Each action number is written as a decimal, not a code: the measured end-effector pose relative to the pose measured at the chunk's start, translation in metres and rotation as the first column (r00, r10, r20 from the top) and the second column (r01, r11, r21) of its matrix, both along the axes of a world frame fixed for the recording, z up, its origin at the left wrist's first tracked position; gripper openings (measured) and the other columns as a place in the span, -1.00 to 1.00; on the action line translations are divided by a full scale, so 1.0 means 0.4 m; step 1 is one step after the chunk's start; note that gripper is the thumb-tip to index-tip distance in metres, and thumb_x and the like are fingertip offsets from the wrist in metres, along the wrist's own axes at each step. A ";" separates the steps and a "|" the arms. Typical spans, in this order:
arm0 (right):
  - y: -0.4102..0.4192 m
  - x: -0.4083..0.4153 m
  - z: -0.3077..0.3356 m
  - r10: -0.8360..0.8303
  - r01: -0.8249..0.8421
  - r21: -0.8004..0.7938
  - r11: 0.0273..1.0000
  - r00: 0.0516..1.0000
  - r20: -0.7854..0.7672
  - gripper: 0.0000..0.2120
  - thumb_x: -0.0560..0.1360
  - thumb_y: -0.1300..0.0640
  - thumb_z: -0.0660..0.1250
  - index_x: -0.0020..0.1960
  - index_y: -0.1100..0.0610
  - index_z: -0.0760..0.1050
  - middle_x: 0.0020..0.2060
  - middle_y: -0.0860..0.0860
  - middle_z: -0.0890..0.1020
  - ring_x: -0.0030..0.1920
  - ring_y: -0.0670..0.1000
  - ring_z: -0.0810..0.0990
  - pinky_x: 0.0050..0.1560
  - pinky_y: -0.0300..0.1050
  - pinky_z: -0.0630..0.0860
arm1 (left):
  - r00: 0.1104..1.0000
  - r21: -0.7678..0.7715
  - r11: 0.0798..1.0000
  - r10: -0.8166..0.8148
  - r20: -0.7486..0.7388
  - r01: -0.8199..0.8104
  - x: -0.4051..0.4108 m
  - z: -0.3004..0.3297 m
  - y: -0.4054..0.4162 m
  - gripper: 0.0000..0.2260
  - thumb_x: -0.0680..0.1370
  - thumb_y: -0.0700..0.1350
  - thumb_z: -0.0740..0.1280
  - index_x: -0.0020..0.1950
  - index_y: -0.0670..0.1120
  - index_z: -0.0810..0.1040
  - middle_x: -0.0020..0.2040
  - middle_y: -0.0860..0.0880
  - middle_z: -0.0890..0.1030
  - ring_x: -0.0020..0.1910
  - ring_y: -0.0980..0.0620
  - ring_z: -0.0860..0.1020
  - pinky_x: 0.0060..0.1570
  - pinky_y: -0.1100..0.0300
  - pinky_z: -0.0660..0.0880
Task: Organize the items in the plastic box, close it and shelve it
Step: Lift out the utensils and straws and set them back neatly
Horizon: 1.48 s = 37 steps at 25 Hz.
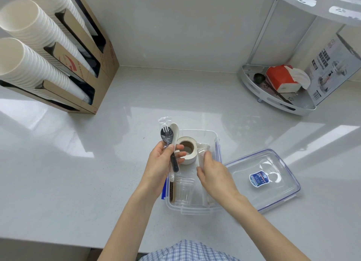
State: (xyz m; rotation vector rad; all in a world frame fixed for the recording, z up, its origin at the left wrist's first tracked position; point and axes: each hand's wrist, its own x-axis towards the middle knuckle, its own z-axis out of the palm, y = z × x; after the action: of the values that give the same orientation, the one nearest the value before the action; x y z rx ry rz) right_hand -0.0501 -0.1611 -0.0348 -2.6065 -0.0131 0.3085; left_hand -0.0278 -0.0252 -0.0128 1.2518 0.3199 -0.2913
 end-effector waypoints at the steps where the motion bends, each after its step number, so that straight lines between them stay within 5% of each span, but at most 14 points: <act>1: 0.001 0.000 0.002 0.017 -0.017 -0.049 0.999 1.000 -0.010 -0.90 0.54 0.18 0.09 -0.03 0.16 0.17 -0.03 0.25 0.60 -0.04 0.28 0.54 -0.27 -0.06 0.24 | 1.000 0.003 1.000 0.001 -0.004 -0.001 0.000 0.000 0.002 -0.84 0.58 -0.22 0.09 -0.05 -0.12 0.45 -0.17 -0.03 0.58 -0.38 0.19 0.60 -0.29 0.35 0.55; 5: -0.001 0.014 0.006 0.000 -0.001 -0.154 0.988 1.000 -0.001 -0.53 0.52 0.22 0.12 0.37 0.22 0.04 0.16 0.21 0.52 0.04 0.29 0.54 -0.20 0.01 0.36 | 1.000 0.010 1.000 0.011 -0.015 -0.011 -0.003 0.001 0.001 -0.82 0.58 -0.22 0.09 -0.08 -0.08 0.46 -0.18 -0.02 0.58 -0.37 0.19 0.59 -0.26 0.33 0.53; 9: 0.008 0.030 0.002 -0.005 0.004 -0.292 0.956 1.000 -0.001 -0.27 0.49 0.29 0.16 0.43 0.29 -0.29 0.24 0.18 0.43 0.15 0.20 0.49 -0.11 0.00 0.43 | 1.000 0.016 1.000 0.011 -0.018 -0.011 -0.004 0.000 -0.001 -0.82 0.58 -0.22 0.10 -0.09 -0.06 0.47 -0.17 -0.02 0.58 -0.36 0.19 0.59 -0.26 0.33 0.54; 18: -0.004 0.049 -0.027 0.018 0.006 -0.375 0.927 0.998 0.061 -0.33 0.48 0.25 0.19 0.44 0.30 -0.13 0.33 0.18 0.26 0.30 0.14 0.30 -0.07 -0.04 0.50 | 0.999 0.022 1.000 0.022 -0.032 -0.021 -0.003 -0.003 0.004 -0.83 0.58 -0.21 0.10 -0.07 -0.06 0.48 -0.18 -0.02 0.58 -0.37 0.20 0.59 -0.29 0.35 0.54; 20: -0.016 0.050 -0.032 0.071 -0.014 -0.352 0.936 0.986 0.150 -0.53 0.45 0.25 0.23 0.32 0.29 0.24 0.21 0.18 0.42 0.19 0.19 0.41 -0.14 -0.01 0.50 | 0.999 0.027 0.999 0.023 -0.034 -0.022 -0.002 -0.003 0.004 -0.83 0.58 -0.21 0.10 -0.08 -0.06 0.48 -0.18 -0.02 0.59 -0.36 0.19 0.59 -0.26 0.33 0.53; 22: -0.038 0.043 -0.038 0.253 -0.152 -0.373 0.915 0.938 0.238 -0.80 0.36 0.19 0.30 -0.02 0.18 0.53 -0.07 0.10 0.62 0.00 0.16 0.56 -0.15 0.02 0.48 | 0.999 0.026 0.999 0.023 -0.038 -0.022 -0.002 -0.004 0.002 -0.83 0.58 -0.21 0.10 -0.09 -0.07 0.48 -0.18 -0.02 0.59 -0.36 0.19 0.58 -0.25 0.31 0.52; 25: -0.069 0.036 -0.048 0.546 -0.412 -0.545 0.730 0.831 0.103 -0.88 0.28 -0.01 0.32 -0.26 -0.05 0.62 -0.22 -0.12 0.69 0.08 0.02 0.63 0.21 0.21 0.43 | 0.999 0.021 1.000 0.015 -0.040 -0.014 -0.001 -0.007 0.000 -0.83 0.58 -0.21 0.11 -0.09 -0.08 0.48 -0.17 -0.02 0.58 -0.38 0.20 0.59 -0.31 0.36 0.53; 28: -0.073 0.028 -0.049 0.622 -0.553 -0.492 0.672 0.782 -0.029 -0.79 0.43 0.10 0.23 -0.19 0.11 0.63 -0.08 -0.02 0.69 0.35 0.05 0.41 0.32 0.34 -0.17 | 0.999 0.024 1.000 0.006 -0.042 -0.005 -0.003 -0.007 -0.002 -0.83 0.57 -0.22 0.11 -0.08 -0.08 0.47 -0.18 -0.02 0.58 -0.38 0.20 0.58 -0.30 0.34 0.51; 32: -0.064 0.020 -0.048 0.579 -0.484 -0.581 0.654 0.815 -0.026 -0.80 0.02 0.04 0.54 -0.59 0.06 0.53 -0.55 -0.11 0.59 -0.11 -0.09 0.69 0.13 0.26 0.38 | 0.999 0.038 0.999 0.016 -0.043 -0.014 -0.005 -0.004 0.000 -0.83 0.57 -0.22 0.11 -0.09 -0.08 0.47 -0.17 -0.02 0.58 -0.29 0.11 0.57 -0.23 0.29 0.50; 37: -0.053 0.022 -0.059 0.507 -0.389 -0.531 0.753 0.857 0.090 -0.80 0.02 0.03 0.55 -0.58 0.05 0.53 -0.56 -0.07 0.61 -0.14 -0.10 0.69 0.14 0.18 0.47 | 0.998 0.033 0.999 -0.033 -0.044 0.034 -0.007 -0.003 -0.004 -0.82 0.58 -0.22 0.10 -0.05 -0.09 0.49 -0.13 -0.02 0.61 -0.31 0.16 0.62 -0.21 0.28 0.53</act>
State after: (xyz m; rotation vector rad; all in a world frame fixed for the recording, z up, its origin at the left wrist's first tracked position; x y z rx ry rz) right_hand -0.0414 -0.1822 -0.0586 -3.1171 -0.7598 0.1872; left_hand -0.0304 -0.0267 -0.0141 1.2864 0.3428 -0.3439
